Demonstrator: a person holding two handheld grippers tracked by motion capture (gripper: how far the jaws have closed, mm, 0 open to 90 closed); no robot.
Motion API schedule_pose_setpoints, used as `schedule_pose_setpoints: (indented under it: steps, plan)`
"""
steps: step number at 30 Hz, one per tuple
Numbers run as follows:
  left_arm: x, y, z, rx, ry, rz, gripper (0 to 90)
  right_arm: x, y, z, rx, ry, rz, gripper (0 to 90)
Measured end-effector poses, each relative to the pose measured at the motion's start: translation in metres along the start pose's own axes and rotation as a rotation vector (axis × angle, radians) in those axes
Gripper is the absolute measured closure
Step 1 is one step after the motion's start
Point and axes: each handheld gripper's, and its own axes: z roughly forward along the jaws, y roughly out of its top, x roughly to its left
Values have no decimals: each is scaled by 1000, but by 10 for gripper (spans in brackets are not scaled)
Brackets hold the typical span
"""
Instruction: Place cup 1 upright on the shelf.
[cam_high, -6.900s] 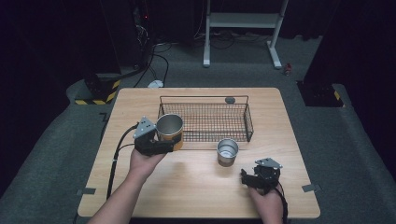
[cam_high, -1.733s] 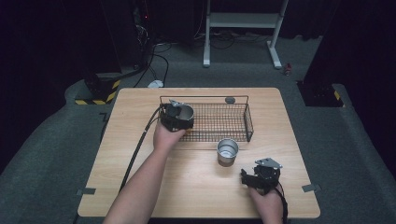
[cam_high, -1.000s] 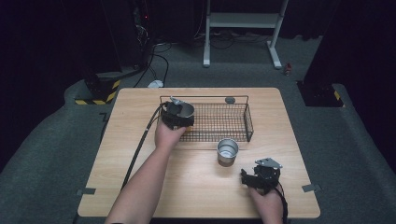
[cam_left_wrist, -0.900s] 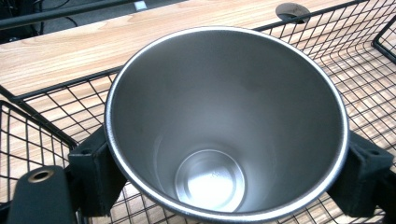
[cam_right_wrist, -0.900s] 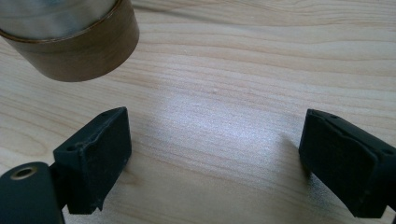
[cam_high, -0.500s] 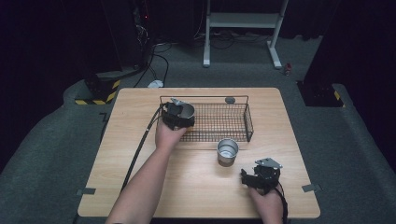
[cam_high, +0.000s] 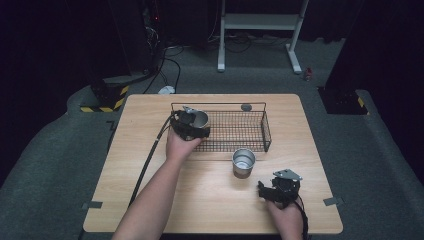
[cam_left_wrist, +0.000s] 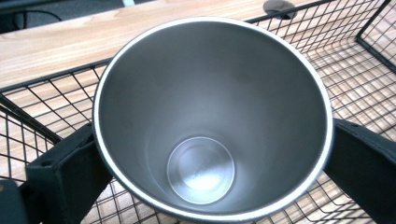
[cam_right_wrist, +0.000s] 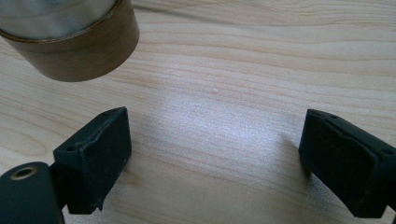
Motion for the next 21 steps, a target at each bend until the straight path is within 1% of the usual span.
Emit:
schedule_pose_setpoints:
  steps: [1, 2, 4, 8, 11, 14, 16, 18, 21]
  plan:
    - [1, 0, -1, -1, -2, 4, 5, 0, 0, 0, 0, 0, 0, 92]
    - [0, -1, -2, -2, -6, -4, 5, 0, 0, 0, 0, 0, 0, 92]
    - [0, -2, -5, -12, 6, 2, 5, 0, 0, 0, 0, 0, 0, 92]
    - [1, -4, -10, -27, 0, -7, 5, 0, 0, 0, 0, 0, 0, 92]
    - [3, -5, -17, -43, -9, 2, 5, 0, 0, 0, 0, 0, 0, 92]
    - [2, -5, -20, -49, -12, 9, 5, 0, 0, 0, 0, 0, 0, 92]
    - [2, -6, -25, -56, -16, 11, 5, 0, 0, 0, 0, 0, 0, 92]
    - [2, -6, -27, -57, -19, 5, 5, 0, 0, 0, 0, 0, 0, 92]
    - [1, -7, -34, -62, -25, 17, 5, 0, 0, 0, 0, 0, 0, 92]
